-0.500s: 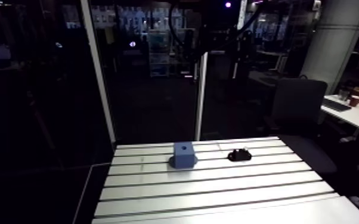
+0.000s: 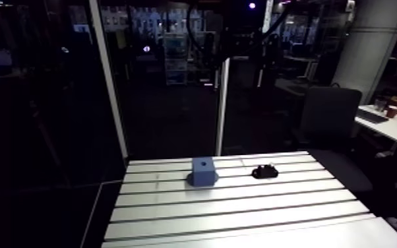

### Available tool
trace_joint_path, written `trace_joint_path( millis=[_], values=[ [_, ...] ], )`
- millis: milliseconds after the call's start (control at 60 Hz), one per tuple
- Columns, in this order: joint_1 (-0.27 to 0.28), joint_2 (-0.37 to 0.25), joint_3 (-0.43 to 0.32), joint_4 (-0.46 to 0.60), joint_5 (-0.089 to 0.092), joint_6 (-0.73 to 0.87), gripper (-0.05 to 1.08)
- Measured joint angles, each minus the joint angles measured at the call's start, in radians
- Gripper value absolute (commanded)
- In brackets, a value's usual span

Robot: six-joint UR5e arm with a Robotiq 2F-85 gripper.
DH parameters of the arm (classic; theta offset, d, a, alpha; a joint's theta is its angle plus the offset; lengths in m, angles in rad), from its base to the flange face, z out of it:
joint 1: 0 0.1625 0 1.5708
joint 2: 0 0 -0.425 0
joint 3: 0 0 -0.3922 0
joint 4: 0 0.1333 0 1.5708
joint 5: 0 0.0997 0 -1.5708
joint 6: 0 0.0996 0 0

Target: Pick up the M10 bolt and insert it into the hex recess until seated.

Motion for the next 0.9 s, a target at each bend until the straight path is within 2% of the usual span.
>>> trace_joint_path(
  millis=[350,900],
  values=[
    [-0.019,0.003,0.018,-0.046,-0.002,-0.016,0.0],
    [-0.186,0.041,0.121,-0.261,0.001,-0.111,0.0]
  ],
)
